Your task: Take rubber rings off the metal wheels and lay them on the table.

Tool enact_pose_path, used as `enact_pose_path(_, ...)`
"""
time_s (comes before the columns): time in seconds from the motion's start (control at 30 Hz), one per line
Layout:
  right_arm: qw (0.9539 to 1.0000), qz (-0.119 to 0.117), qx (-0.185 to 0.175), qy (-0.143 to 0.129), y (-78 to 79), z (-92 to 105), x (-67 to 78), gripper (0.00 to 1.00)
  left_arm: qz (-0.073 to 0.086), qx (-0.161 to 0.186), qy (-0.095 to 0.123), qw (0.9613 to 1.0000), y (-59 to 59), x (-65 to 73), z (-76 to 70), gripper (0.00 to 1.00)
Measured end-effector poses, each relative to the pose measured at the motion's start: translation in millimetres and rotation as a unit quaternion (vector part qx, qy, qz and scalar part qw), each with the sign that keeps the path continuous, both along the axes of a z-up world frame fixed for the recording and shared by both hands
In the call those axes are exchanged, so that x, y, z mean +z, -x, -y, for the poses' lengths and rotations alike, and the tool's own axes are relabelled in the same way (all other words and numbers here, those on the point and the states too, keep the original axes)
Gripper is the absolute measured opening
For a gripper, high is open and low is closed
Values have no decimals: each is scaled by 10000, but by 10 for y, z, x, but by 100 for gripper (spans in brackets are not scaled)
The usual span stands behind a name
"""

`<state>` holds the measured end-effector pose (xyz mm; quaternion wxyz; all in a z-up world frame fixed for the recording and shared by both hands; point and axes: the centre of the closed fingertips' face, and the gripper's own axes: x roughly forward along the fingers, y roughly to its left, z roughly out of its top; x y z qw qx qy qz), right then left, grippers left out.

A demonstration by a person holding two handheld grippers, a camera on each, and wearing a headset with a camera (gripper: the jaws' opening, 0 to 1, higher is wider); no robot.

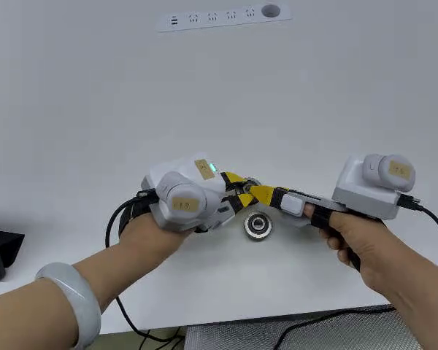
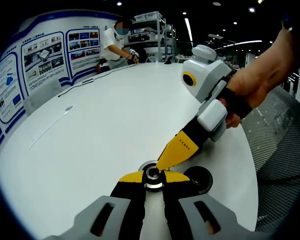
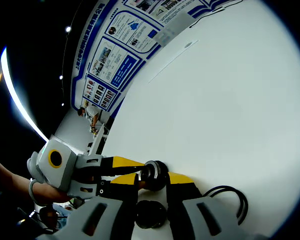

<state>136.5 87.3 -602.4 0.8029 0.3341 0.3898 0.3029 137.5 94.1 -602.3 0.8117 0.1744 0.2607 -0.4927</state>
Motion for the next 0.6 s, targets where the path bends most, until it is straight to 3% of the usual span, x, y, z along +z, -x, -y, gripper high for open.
enact_pose_path(0.6, 9998, -109, 88, -160, 53, -16, 28, 25, -4, 17, 1, 10000, -3, -4, -6, 13)
